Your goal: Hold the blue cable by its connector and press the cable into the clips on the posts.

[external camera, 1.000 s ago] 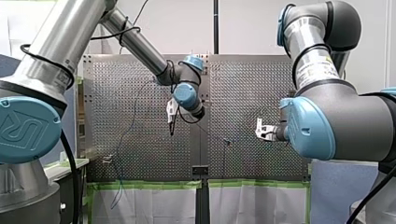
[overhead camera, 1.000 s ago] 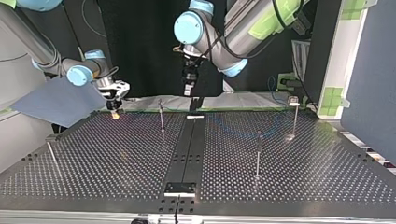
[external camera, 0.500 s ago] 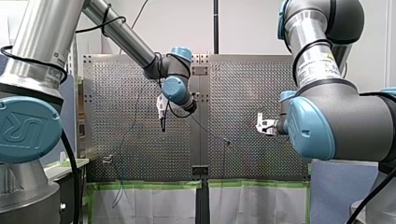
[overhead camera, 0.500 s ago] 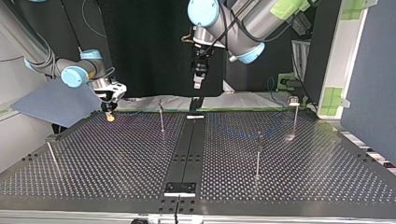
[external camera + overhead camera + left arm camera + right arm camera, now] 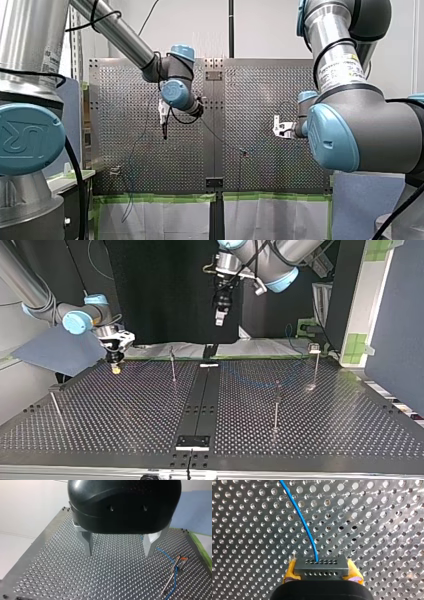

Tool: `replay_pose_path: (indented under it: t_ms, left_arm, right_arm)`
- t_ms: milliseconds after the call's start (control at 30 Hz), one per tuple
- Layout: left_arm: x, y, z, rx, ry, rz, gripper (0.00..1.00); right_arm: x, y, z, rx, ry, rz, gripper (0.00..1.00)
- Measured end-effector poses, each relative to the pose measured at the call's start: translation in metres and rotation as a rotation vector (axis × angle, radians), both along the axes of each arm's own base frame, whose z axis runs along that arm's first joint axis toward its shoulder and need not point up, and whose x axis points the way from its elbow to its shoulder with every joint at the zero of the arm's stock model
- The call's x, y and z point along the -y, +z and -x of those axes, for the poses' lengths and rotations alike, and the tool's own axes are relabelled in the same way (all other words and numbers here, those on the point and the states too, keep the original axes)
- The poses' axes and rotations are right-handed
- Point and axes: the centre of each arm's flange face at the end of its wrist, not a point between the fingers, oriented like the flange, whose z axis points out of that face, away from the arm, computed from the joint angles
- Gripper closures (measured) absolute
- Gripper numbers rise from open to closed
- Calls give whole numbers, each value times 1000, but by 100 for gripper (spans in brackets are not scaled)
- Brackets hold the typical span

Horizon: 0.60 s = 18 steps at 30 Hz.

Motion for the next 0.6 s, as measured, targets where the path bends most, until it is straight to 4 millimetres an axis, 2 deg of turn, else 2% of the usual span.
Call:
replay_pose_path:
  t_ms: [167,600]
  left_arm:
    - [-8,3,5,25,14,-8,0]
    - [-9,3,6,29,17,-8,0]
  right_arm:
    - [-1,0,-2,0,4,2,100]
    - [-1,0,-3,0,5,3,100]
